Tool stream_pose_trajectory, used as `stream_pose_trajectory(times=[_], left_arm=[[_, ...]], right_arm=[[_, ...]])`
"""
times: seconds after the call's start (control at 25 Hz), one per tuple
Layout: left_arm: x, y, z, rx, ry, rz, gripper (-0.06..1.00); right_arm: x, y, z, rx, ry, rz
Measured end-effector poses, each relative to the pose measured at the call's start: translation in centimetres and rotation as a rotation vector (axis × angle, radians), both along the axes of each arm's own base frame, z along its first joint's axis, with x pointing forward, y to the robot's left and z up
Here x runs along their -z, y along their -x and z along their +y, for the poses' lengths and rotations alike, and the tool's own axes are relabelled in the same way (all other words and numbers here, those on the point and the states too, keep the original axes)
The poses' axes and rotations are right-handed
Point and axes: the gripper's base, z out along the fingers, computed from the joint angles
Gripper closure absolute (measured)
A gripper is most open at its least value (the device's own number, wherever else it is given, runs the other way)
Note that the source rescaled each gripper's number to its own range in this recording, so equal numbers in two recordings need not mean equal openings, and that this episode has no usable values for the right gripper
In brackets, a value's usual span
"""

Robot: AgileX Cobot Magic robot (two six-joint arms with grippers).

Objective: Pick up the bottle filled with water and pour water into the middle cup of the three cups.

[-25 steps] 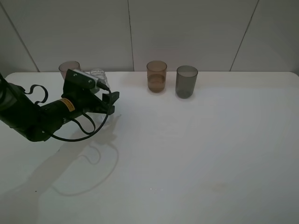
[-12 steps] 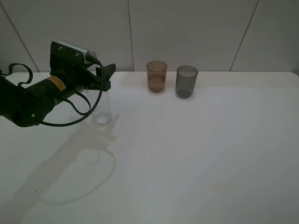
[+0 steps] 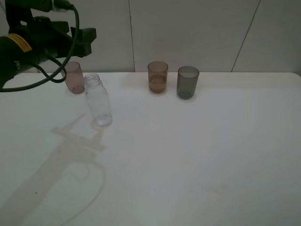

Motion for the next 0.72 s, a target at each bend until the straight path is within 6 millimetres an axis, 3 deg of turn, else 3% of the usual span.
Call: stream_pose_trajectory(times=[0.32, 0.72], left_arm=[[-4.8, 5.7, 2.6, -0.095, -0.029, 0.250, 0.39], [-8.5, 16.1, 6.4, -0.164, -0.022, 0.436, 0.39]], right_arm=[[0.0, 0.0, 0.0, 0.000, 0.000, 0.000], [0.0, 0.0, 0.0, 0.000, 0.000, 0.000]])
